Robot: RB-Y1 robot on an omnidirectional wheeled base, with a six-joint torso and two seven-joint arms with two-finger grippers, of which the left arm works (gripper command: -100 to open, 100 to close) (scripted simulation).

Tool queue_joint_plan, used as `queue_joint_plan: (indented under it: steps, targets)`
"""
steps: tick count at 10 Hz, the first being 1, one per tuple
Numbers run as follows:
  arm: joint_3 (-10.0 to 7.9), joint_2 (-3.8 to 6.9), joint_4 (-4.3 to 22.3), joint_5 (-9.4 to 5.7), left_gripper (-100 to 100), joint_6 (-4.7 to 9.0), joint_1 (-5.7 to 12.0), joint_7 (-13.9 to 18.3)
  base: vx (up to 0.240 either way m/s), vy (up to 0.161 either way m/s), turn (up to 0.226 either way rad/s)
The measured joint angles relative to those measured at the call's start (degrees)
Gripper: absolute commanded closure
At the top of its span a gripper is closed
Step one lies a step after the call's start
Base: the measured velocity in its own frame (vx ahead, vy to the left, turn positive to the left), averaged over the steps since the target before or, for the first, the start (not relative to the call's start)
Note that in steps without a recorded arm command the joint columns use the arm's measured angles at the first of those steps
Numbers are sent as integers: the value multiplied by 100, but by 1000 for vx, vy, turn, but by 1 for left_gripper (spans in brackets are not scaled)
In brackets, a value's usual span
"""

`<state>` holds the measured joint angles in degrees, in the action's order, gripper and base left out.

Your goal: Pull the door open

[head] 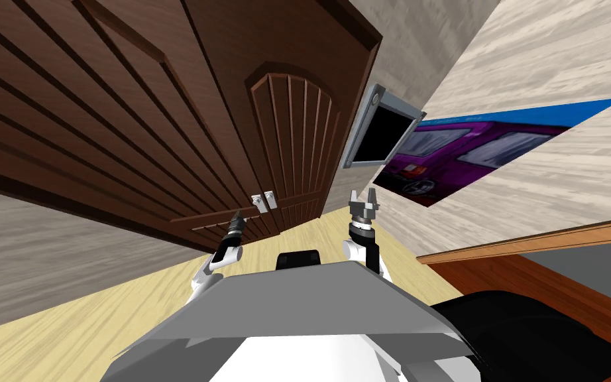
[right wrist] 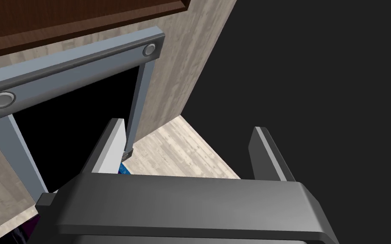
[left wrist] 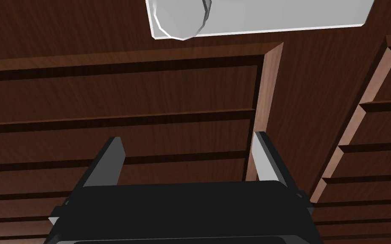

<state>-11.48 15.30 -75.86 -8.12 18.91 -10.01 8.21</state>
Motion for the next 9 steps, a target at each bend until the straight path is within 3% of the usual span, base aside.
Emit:
queue_joint_plan:
  steps: [2,3,5,7,9]
  targets:
    - [104,-13,-146,4,-100,-53,-11,33,-49,-9,99]
    - [9,41,-12,-11,-100,-50,12,30,-20,106,175]
    - [-190,89,92,-31,-100,-30,-131,2,86,107,75]
    - [-284,89,130,-34,-100,-52,-139,-28,159,63,-34]
    - [-270,55,113,-26,-100,-62,-83,-44,201,-17,-102]
